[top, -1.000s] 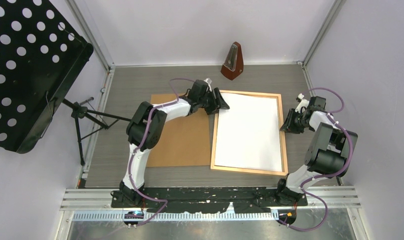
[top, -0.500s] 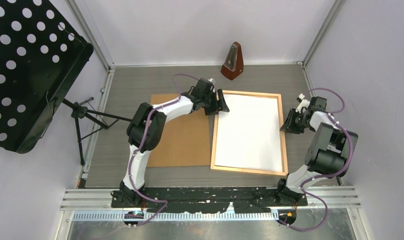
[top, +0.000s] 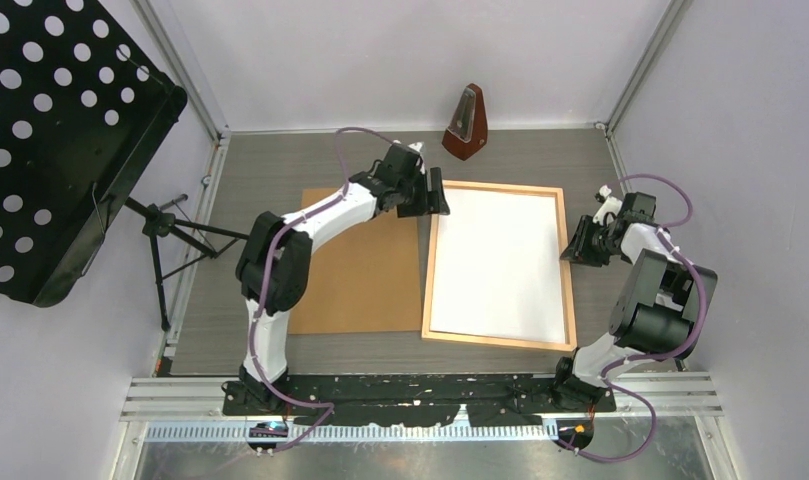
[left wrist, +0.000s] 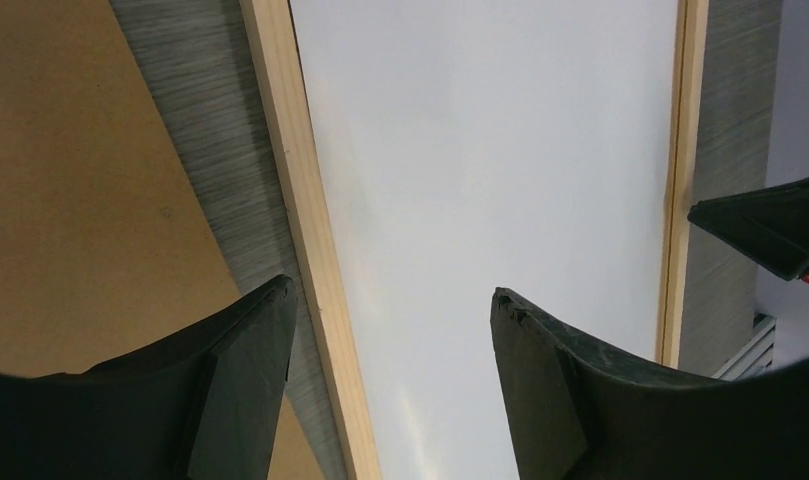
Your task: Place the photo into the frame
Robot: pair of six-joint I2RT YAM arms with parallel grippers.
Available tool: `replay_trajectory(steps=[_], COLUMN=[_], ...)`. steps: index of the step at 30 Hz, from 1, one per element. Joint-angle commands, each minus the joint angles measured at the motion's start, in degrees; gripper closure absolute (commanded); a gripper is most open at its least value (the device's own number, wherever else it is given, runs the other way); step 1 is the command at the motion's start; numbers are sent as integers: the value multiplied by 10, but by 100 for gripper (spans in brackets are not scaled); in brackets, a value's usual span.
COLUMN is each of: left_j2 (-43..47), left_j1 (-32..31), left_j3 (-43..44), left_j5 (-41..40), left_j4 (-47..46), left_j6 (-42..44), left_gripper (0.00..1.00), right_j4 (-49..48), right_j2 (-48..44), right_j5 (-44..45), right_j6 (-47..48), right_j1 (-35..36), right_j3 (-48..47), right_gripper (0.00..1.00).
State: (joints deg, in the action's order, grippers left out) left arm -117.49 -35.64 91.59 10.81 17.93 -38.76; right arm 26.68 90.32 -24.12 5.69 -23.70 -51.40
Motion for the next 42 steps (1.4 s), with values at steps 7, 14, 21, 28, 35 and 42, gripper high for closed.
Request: replay_trajectory(steps=[7, 14, 21, 28, 35, 42], left_j2=[152, 227, 278, 256, 267, 296], left_j1=[43, 77, 123, 195, 251, 282], left_j3=[-40, -96, -165, -190, -199, -222], left_j5=[-21, -88, -138, -83, -41, -74], left_j4=[86, 183, 235, 315, 360, 366], left_j6=[168, 292, 375, 425, 453, 472], left_gripper=[22, 5, 3, 6, 7, 7], right_j4=[-2, -21, -34, -41, -46, -42], right_j2=[-8, 22, 30, 62, 90, 106], right_j5=[-8, 22, 39, 64, 76, 75], right_j6=[9, 20, 31, 26, 18, 24], right_j1=[1, 1, 2, 7, 5, 5], right_j3=[-14, -27, -29, -49, -96, -132], right_gripper=[65, 65, 68, 80, 93, 77])
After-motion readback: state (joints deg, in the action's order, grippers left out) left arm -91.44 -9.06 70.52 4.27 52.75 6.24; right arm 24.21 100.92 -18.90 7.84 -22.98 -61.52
